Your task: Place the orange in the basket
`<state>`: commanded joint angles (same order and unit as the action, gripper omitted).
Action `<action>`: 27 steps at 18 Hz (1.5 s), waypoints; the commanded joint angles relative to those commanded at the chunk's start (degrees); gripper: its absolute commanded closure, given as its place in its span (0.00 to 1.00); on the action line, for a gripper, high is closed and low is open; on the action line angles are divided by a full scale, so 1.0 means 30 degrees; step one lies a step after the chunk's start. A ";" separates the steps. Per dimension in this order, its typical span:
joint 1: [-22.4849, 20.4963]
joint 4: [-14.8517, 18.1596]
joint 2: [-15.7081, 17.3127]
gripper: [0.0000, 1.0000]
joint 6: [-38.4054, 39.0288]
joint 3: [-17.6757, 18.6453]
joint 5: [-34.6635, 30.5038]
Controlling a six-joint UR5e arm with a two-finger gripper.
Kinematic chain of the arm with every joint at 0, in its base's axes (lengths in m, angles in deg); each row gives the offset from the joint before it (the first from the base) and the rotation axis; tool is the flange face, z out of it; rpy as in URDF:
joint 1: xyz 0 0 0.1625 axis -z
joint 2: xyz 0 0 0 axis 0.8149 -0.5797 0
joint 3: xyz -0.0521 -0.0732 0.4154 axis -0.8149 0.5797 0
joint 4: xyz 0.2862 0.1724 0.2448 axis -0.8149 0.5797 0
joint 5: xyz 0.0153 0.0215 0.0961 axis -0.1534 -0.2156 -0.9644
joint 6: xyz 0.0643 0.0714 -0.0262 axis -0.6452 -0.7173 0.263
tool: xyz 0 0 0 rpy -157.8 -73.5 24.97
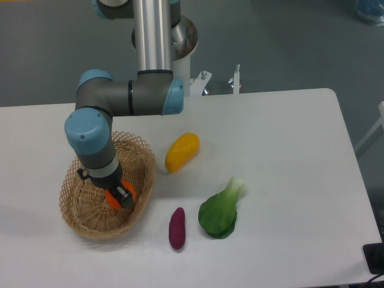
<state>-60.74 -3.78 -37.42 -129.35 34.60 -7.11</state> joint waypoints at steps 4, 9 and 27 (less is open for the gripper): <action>-0.0350 -0.0471 0.0175 0.00 0.0059 -0.0204 -0.0029; -0.2514 -0.0442 0.0876 0.00 -0.0116 -0.0439 0.0029; -1.2244 0.0202 0.1083 0.00 -1.0542 -0.0674 0.0205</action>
<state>-97.47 -3.17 -34.17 -160.97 32.58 -6.49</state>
